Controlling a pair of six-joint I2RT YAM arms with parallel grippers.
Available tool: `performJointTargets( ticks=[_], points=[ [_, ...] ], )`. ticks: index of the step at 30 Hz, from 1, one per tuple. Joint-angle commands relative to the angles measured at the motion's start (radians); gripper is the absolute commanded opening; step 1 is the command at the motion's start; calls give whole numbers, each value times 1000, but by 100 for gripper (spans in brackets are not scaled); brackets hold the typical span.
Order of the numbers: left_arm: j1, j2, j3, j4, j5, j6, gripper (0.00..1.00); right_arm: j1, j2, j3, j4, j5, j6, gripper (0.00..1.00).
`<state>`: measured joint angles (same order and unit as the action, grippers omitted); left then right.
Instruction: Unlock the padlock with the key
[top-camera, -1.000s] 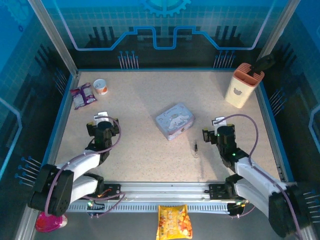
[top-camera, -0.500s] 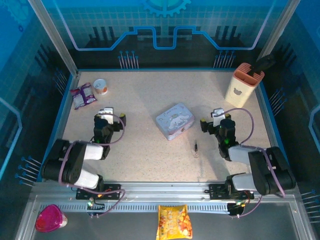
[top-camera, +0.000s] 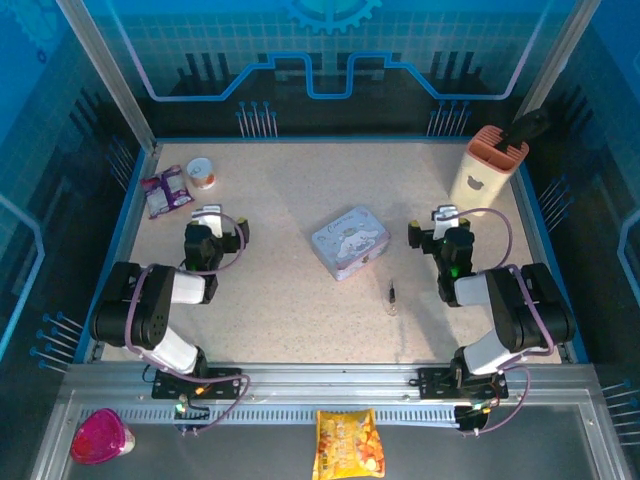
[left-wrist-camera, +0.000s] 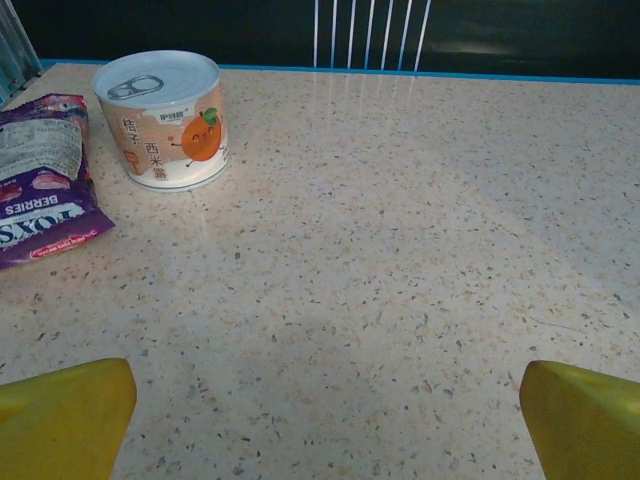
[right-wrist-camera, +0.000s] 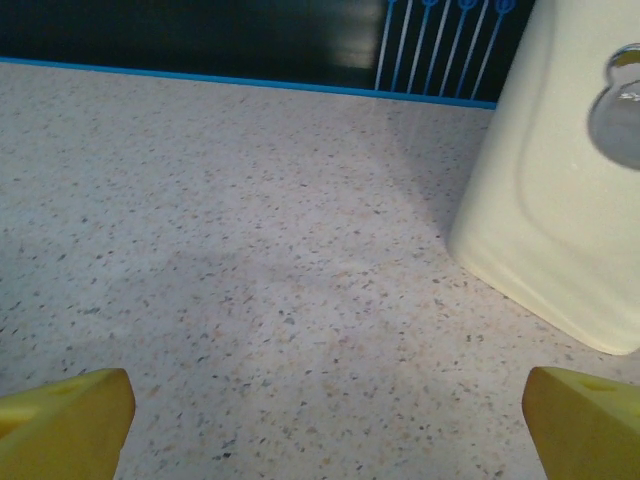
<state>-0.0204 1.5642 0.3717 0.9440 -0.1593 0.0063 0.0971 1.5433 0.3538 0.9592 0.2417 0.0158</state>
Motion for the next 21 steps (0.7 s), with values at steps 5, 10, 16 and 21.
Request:
performJointTargets(
  ticks=[5,10,16,21],
  points=[
    [3,-11,-4,10,-19,-25,99,-6,1,14,-3,33,14,100],
    [4,-11,-4,11,-19,-23,99,-4,2,15,-3,33,12,100],
    [4,-12,-4,10,-19,-23,99,-7,0,-2,27,5,9,100],
    [4,-11,-4,10,-19,-23,99,-19,-2,27,-36,-28,8,100]
  ],
)
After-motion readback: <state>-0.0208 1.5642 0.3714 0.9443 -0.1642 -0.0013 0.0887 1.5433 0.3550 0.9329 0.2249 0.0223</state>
